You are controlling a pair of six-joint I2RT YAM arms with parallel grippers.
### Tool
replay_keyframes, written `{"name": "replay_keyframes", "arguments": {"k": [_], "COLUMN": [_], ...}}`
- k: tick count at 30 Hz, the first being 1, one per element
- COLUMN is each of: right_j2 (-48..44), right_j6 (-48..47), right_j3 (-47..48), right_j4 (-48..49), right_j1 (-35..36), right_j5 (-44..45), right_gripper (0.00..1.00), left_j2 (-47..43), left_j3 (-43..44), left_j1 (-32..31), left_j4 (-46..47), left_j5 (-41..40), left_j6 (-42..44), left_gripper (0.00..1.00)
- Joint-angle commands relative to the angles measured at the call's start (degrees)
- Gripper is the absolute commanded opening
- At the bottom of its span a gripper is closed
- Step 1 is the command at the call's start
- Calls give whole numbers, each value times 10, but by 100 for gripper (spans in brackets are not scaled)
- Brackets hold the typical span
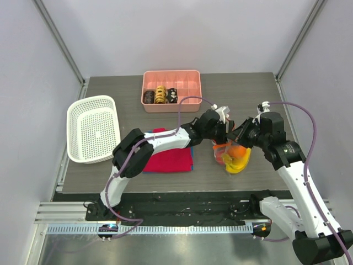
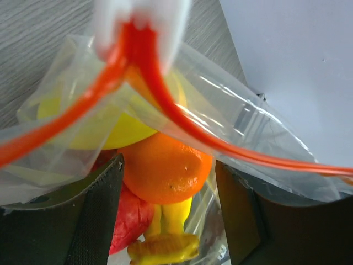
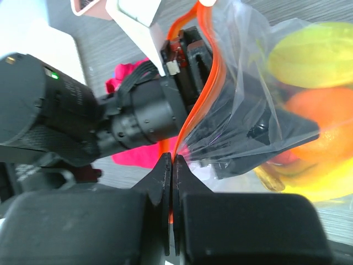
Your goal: Open the zip-top bag and remove the fake food
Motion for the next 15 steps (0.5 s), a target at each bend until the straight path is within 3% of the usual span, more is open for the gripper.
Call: {"name": "replay_keyframes", "arguments": {"k": [1,7,10,12,15], "right_j2": [0,-1,-8,-12,-16], "right_j6": [47,35,28,27,30], "right_j3": [22,-2,-16,-25,-32], "right_j4": [56,57,50,46,46], "right_j1": [5,4,5,4,4], "right_j5": [-38,-27,-24,-25,-25], "right_gripper": [1,1,1,1,1], "left_j2": [-3,-12,-30,-31,-21], "left_j3": [-13,-40,-70,-66,-64], "left_j1": [-2,-3,-3,-6,-7], "left_j4": [65,40,33,0,23], "left_j5": [-13,64,74,61,46], "left_j6": [-1,44,76,87,71], "left_gripper": [67,67,82,84,84]}}
